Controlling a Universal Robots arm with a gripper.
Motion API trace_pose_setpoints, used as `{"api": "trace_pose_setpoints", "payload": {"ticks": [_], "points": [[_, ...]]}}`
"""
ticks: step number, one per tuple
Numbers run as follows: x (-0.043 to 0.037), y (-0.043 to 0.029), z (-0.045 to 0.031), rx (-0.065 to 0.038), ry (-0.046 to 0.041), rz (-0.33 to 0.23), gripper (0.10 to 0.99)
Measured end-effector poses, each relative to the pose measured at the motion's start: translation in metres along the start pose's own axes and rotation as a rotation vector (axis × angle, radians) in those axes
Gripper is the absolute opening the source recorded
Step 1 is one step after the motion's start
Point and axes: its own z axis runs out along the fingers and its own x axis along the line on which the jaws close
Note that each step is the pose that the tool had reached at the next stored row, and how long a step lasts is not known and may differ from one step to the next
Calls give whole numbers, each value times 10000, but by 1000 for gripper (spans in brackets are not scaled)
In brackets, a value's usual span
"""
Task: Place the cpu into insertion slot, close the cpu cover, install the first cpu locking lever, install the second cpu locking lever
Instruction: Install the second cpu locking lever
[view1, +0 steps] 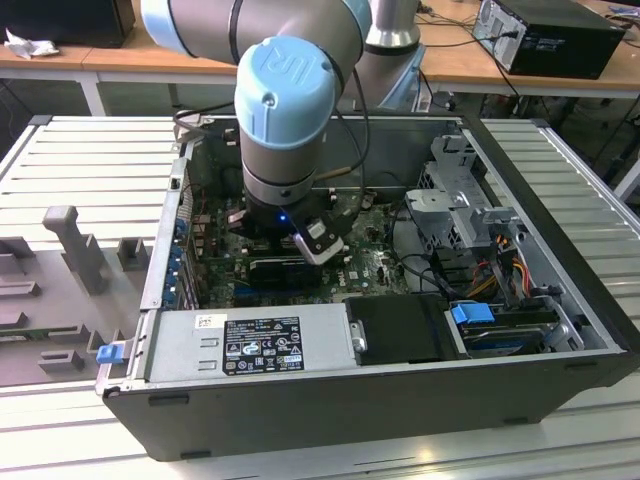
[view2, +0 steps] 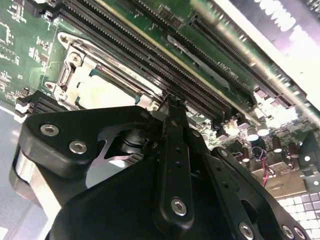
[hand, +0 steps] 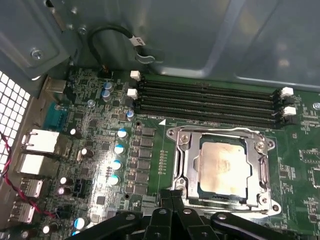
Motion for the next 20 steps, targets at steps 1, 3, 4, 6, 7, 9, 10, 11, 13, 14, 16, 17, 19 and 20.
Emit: {"api": "trace_pose_setpoints", "payload": {"ticks": [1, 3, 4, 6, 7, 9, 10, 11, 13, 14, 16, 17, 19, 20], "points": [[-1, 11, 7, -8, 0, -3, 106], [-3, 22, 18, -39, -1, -11, 106], [-2, 24, 23, -59, -4, -13, 106], [9, 27, 41, -85, -5, -15, 106], [19, 31, 32, -85, -2, -18, 106], [21, 52, -13, -87, -4, -18, 106], [19, 69, -40, -83, -3, -19, 106], [19, 79, -58, -71, -1, -19, 106], [19, 92, -93, -63, 0, -18, 106], [18, 100, -114, -60, 0, -18, 106], [17, 117, -160, -60, 0, -18, 106], [17, 120, -168, -60, 0, -19, 106], [17, 120, -167, -61, -1, -19, 106], [17, 120, -168, -61, -1, -19, 106]]}}
